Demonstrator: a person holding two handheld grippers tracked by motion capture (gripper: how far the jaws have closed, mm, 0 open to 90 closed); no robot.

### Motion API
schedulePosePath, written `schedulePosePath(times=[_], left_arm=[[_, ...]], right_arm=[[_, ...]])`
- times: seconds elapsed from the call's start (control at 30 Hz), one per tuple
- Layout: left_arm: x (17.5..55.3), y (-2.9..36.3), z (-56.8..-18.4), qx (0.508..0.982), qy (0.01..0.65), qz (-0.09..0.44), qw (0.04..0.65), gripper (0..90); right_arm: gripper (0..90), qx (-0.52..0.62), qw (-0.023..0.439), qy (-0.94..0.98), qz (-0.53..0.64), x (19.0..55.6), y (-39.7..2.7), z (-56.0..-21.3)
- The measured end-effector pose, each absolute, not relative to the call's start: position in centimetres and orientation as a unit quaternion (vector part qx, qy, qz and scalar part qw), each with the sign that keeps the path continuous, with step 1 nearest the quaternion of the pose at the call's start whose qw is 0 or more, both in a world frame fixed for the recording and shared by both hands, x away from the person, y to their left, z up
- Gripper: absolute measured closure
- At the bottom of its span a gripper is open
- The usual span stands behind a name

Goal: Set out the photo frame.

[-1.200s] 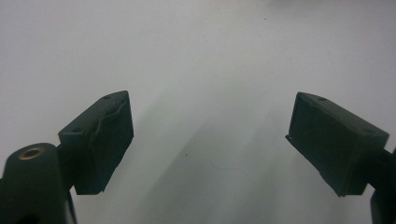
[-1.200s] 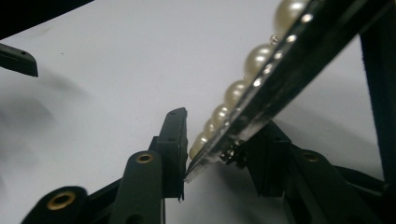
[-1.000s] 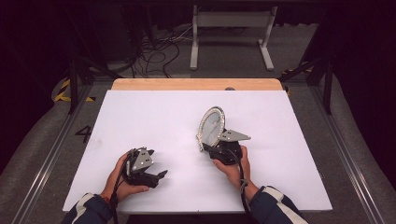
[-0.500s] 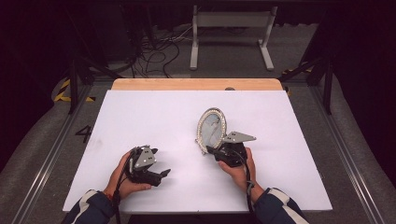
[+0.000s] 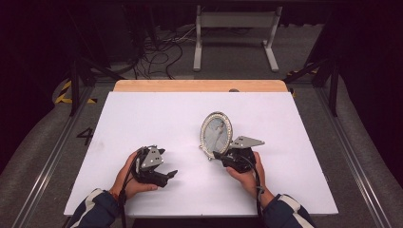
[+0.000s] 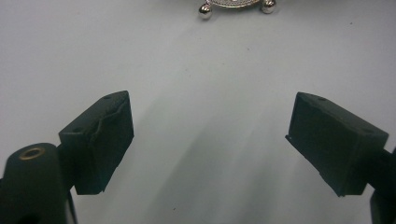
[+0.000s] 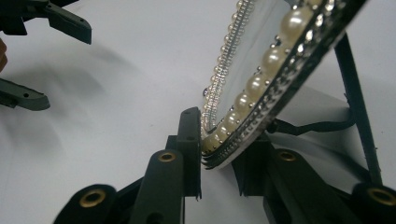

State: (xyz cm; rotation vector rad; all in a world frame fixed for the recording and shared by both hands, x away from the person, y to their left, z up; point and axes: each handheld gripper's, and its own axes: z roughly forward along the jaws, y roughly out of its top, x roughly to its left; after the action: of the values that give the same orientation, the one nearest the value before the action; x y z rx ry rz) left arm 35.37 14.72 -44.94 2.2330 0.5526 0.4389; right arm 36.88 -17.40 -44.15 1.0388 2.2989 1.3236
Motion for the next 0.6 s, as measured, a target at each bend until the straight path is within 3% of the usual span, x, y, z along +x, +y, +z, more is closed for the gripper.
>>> schedulePosePath(times=[0.17,0.37,0.6], left_arm=[[35.2,14.9,-45.0,0.877,0.22,0.173,0.391,15.6],[35.0,15.1,-45.1,0.877,0.222,0.175,0.388,15.3],[35.1,14.9,-45.0,0.876,0.224,0.174,0.39,15.0]], right_arm=[[61.3,0.372,0.15,0.791,0.461,37.3,-17.2,-44.5],[59.3,0.369,0.143,0.79,0.469,37.6,-16.5,-45.0],[73.9,0.371,0.137,0.79,0.468,38.1,-15.9,-45.7]])
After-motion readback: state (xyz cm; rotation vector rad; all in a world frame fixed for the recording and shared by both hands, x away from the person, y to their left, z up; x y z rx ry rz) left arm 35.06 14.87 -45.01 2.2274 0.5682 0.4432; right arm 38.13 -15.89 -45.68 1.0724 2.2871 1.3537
